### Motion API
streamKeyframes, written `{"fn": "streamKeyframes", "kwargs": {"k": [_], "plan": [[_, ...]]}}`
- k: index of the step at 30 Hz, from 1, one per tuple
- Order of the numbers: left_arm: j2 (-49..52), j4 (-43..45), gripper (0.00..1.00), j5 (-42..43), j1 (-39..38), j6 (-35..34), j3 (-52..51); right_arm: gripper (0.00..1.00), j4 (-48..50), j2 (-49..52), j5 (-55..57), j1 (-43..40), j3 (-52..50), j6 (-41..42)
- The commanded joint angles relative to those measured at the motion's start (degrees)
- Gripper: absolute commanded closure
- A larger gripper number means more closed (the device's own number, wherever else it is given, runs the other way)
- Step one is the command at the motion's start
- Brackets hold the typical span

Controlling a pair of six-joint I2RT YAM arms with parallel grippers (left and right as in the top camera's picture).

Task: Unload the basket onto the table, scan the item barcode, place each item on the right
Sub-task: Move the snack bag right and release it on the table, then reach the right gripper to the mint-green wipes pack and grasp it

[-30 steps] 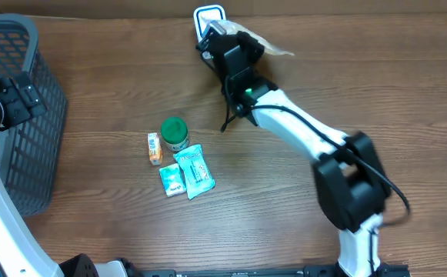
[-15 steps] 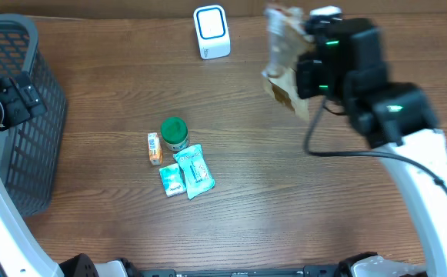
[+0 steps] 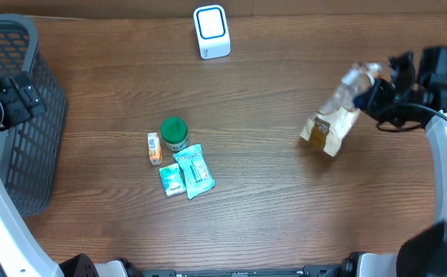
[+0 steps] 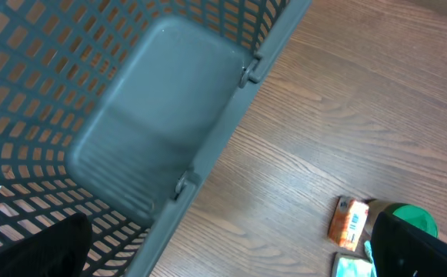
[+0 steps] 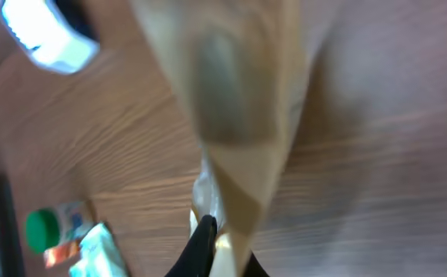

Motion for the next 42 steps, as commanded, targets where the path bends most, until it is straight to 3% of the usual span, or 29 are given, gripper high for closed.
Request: {"fn": "streamKeyframes", "kwargs": {"k": [1, 7, 15, 16, 18, 23, 32, 42], "plan": [[0.2, 0.0, 0.01, -0.5, 0.2, 1.2, 0.8, 0.96, 4.0, 0.3, -2.8, -4.6, -4.2, 2.9], [0.2, 0.1, 0.01, -0.5, 0.2, 1.2, 0.8, 0.96, 8.1, 0.4, -1.8, -11.5, -6.8, 4.0], [0.2, 0.1, 0.00, -0.5, 0.2, 1.2, 0.8, 0.88, 5.7, 0.4, 0.1, -11.8, -6.8, 3.9], [0.2, 0.0, 0.00, -0.5, 0.2, 1.2, 0.8, 0.84, 5.3, 0.4, 0.1, -11.8, -6.8, 4.0], [0.2, 0.0, 0.01, -0.5, 0.2, 1.2, 0.8, 0.62, 3.9, 0.4, 0.1, -11.8, -6.7, 4.0], [0.2, 0.1, 0.00, -0.5, 0.2, 1.2, 0.8, 0.49, -2.1, 0.3, 0.0, -11.4, -4.0, 2.3], [0.2, 0.0, 0.00, -0.5, 0.2, 1.2, 0.8, 0.39, -14.2, -0.6, 0.0, -2.7, 7.6, -0.2], [0.2, 0.0, 0.01, -0.5, 0.2, 1.2, 0.8, 0.29, -14.3, -0.6, 0.1, 12.9, 7.8, 1.7]]}}
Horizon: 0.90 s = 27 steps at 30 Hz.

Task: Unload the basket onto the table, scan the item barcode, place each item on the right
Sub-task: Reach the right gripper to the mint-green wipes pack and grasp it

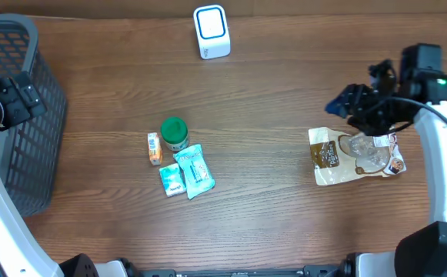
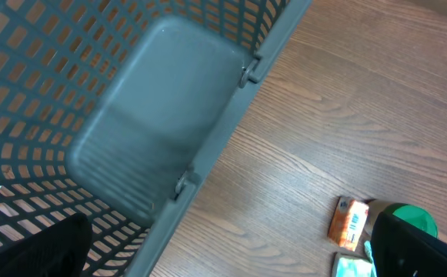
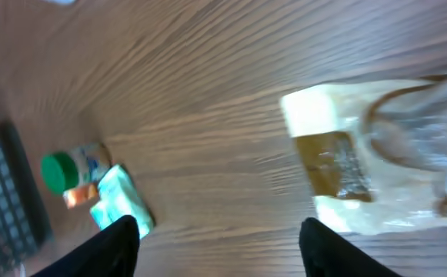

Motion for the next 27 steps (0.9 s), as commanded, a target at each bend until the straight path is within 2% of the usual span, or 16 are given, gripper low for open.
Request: {"fn": "streamKeyframes", "kwargs": {"k": [1, 4, 6, 9, 18, 23, 27], "plan": [[0.2, 0.1, 0.01, -0.5, 0.2, 1.2, 0.8, 0.29, 1.4, -1.3, -0.1, 5.8, 0.0, 1.4], [0.2, 0.1, 0.00, -0.5, 0.2, 1.2, 0.8, 0.30, 3.8, -1.3, -0.1, 11.3, -2.8, 3.0], [0.2, 0.1, 0.01, -0.5, 0.2, 1.2, 0.8, 0.38, 6.0, -1.3, -0.2, 14.8, -5.4, 5.0], [0.2, 0.1, 0.01, -0.5, 0.2, 1.2, 0.8, 0.42, 10.8, -1.3, -0.7, 20.4, -10.3, 7.4], [0.2, 0.1, 0.01, -0.5, 0.2, 1.2, 0.8, 0.46, 34.4, -1.3, 0.2, 36.5, -26.0, 22.5], [0.2, 0.1, 0.00, -0.5, 0.2, 1.2, 0.8, 0.59, 44.4, -0.8, 7.7, 43.8, -30.7, 34.8], [0.2, 0.1, 0.01, -0.5, 0.2, 1.2, 0.8, 0.60, 52.3, -0.1, 7.6, 49.2, -31.2, 36.1]]}}
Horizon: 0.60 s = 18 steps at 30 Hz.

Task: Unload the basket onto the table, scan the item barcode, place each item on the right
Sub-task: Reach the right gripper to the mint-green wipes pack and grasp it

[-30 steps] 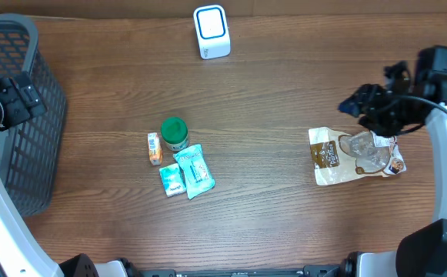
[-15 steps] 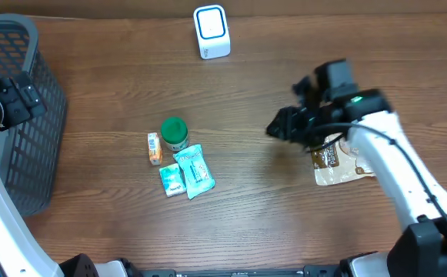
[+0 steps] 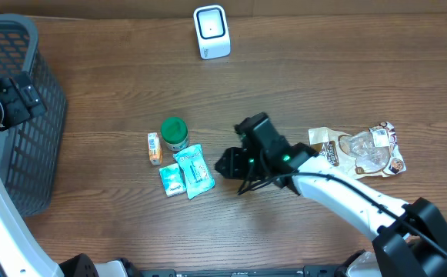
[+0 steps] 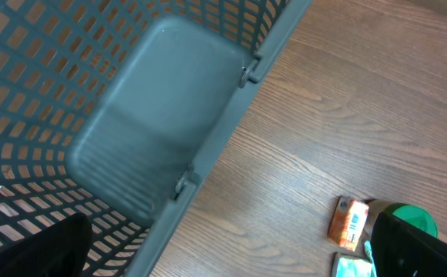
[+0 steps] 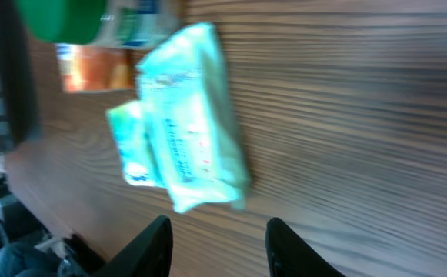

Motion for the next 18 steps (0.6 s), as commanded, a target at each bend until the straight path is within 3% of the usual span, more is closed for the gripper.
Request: {"fn": "streamKeyframes", "kwargs": {"k": [1, 6, 10, 18], "plan": [[0.2, 0.1, 0.00, -0.5, 0.2, 1.2, 0.8, 0.62, 4.5, 0.0, 2.8, 3.9, -0.2, 5.9], [0.2, 0.1, 0.00, -0.5, 0.2, 1.2, 0.8, 0.75, 10.2, 2.6, 7.4, 6.6, -0.2, 9.9], [0.2, 0.1, 0.00, -0.5, 0.2, 1.2, 0.8, 0.96, 17.6, 7.8, 3.4, 6.9, 0.0, 12.3], [0.2, 0.1, 0.01, -0.5, 0.2, 1.2, 0.8, 0.96, 16.0, 14.3, -0.7, 7.1, 3.0, 13.5]]}}
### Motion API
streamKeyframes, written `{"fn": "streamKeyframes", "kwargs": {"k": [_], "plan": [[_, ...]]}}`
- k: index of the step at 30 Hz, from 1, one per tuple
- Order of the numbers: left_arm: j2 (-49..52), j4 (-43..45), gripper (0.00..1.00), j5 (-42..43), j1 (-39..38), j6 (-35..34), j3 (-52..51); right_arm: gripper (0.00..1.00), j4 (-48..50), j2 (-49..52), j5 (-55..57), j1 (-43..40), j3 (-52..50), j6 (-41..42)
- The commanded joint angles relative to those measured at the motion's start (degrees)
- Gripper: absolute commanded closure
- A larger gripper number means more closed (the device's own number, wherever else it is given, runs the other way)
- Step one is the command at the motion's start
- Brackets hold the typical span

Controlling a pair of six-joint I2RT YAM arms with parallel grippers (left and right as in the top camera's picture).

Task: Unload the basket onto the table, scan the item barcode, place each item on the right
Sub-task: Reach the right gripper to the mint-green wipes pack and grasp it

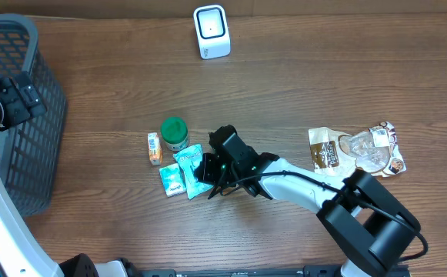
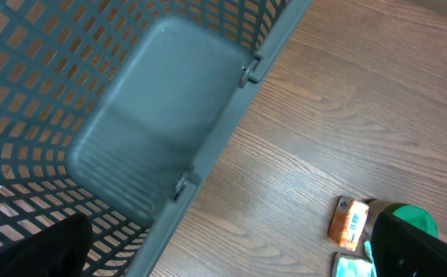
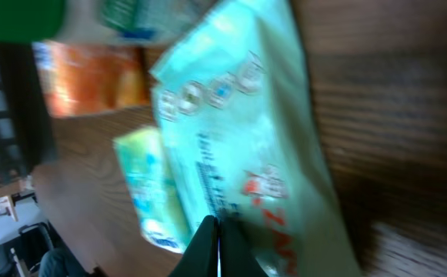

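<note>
A teal wipes packet [image 1: 195,171] lies at the table's middle among a small cluster of items. My right gripper [image 1: 207,169] is at its right edge, and in the right wrist view its black fingers [image 3: 211,242] are pressed together on the teal packet [image 3: 238,138]. The white barcode scanner [image 1: 211,31] stands at the far edge. My left gripper [image 2: 223,258] hangs open beside the basket [image 2: 131,115], with nothing between its fingers.
A green-capped bottle [image 1: 174,132], an orange box [image 1: 155,147] and a smaller green packet [image 1: 172,181] touch or crowd the teal packet. A brown and clear snack bag [image 1: 354,150] lies at the right. The dark mesh basket [image 1: 15,154] fills the left edge.
My right gripper was open just right of the item cluster; now it has reached the teal packet's right edge and shut there. The left arm and the snack bag have not moved.
My right gripper first held the snack bag up at the right of the table. Then the bag lay flat there with the gripper open above it. The gripper then stood open near the middle cluster, and now it is shut at the teal packet.
</note>
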Motion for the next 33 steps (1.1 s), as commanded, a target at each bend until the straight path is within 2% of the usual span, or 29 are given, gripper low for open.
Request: {"fn": "streamKeyframes", "kwargs": {"k": [1, 7, 15, 17, 18, 23, 27, 31, 33], "plan": [[0.2, 0.1, 0.00, -0.5, 0.2, 1.2, 0.8, 0.96, -2.6, 0.1, -0.9, 0.3, 2.2, 0.7], [0.2, 0.1, 0.01, -0.5, 0.2, 1.2, 0.8, 0.96, -10.1, 0.1, 2.7, -1.7, 2.3, -7.0], [0.2, 0.1, 0.01, -0.5, 0.2, 1.2, 0.8, 0.96, -19.7, 0.1, 9.2, -8.9, 7.0, -24.5], [0.2, 0.1, 0.01, -0.5, 0.2, 1.2, 0.8, 0.85, -21.9, 0.1, 9.4, -10.8, 9.4, -30.0], [0.2, 0.1, 0.01, -0.5, 0.2, 1.2, 0.8, 0.73, -23.2, 0.1, 9.3, -11.6, 10.9, -31.9], [0.2, 0.1, 0.00, -0.5, 0.2, 1.2, 0.8, 0.48, -33.1, 0.1, 8.0, -14.4, 20.4, -35.7], [0.2, 0.1, 0.00, -0.5, 0.2, 1.2, 0.8, 0.39, -38.9, 0.1, 3.0, -16.7, 25.2, -35.5], [0.2, 0.1, 0.00, -0.5, 0.2, 1.2, 0.8, 0.38, -42.4, 0.8, -2.7, -19.4, 24.9, -37.0], [0.2, 0.1, 0.01, -0.5, 0.2, 1.2, 0.8, 0.33, -42.7, 1.4, -4.2, -20.0, 23.6, -38.3]]}}
